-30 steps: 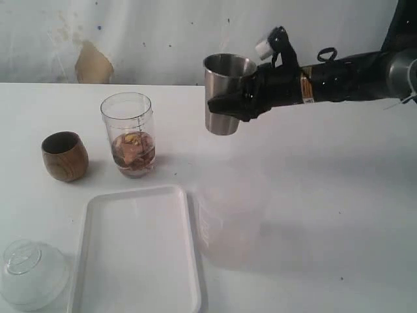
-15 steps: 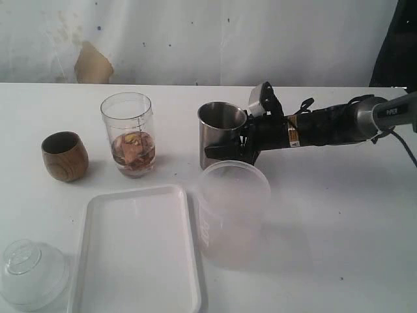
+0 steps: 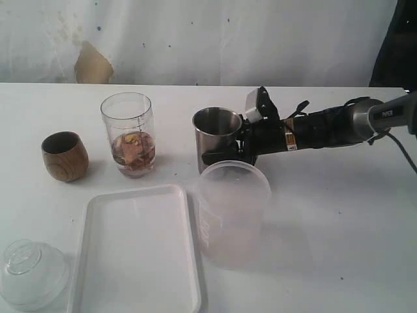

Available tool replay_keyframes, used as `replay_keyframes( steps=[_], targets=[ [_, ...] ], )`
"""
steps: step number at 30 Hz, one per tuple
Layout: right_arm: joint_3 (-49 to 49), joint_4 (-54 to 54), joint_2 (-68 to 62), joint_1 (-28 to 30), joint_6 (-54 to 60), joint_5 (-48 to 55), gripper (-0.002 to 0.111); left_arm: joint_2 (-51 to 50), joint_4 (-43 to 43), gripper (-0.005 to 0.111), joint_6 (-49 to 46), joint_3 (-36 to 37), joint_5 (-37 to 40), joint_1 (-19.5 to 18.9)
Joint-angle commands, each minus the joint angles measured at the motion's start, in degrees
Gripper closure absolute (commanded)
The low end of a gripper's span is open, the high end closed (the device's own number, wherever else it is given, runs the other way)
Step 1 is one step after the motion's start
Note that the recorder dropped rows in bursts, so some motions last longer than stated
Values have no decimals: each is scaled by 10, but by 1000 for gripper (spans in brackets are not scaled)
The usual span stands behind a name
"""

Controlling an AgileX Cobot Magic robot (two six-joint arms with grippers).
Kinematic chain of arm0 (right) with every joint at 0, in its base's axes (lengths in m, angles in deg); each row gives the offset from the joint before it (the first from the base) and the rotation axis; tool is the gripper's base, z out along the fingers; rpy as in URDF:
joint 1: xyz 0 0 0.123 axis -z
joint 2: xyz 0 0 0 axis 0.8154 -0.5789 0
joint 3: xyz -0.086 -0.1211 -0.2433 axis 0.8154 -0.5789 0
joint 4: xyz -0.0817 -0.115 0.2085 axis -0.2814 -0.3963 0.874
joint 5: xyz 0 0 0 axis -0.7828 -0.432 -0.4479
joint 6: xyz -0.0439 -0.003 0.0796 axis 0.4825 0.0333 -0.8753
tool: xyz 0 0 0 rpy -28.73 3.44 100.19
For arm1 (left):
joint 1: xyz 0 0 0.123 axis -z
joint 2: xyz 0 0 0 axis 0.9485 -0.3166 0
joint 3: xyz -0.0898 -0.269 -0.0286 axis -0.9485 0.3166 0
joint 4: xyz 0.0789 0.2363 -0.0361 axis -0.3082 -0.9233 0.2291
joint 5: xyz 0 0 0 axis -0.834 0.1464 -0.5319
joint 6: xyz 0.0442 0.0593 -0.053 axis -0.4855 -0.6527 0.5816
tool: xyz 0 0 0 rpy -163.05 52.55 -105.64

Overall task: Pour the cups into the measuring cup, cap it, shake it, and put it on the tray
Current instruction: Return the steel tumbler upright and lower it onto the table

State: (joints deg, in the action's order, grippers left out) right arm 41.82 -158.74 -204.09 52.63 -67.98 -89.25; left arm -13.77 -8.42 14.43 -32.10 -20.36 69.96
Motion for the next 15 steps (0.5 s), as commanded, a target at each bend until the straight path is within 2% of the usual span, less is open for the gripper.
replay_keyframes(
  steps=[1, 6, 8, 15],
  targets=[
    [4, -4, 4, -3, 2, -14, 81, 2, 5, 107, 2, 3, -9, 1],
    [4, 2, 4, -3, -11, -14, 43, 2, 5, 107, 2, 3, -9, 1],
    [4, 9, 4, -3, -36, -10, 34, 2, 5, 107, 2, 3, -9, 1],
    [4, -2, 4, -3, -82, -9, 29, 2, 5, 107, 2, 3, -9, 1]
  ],
)
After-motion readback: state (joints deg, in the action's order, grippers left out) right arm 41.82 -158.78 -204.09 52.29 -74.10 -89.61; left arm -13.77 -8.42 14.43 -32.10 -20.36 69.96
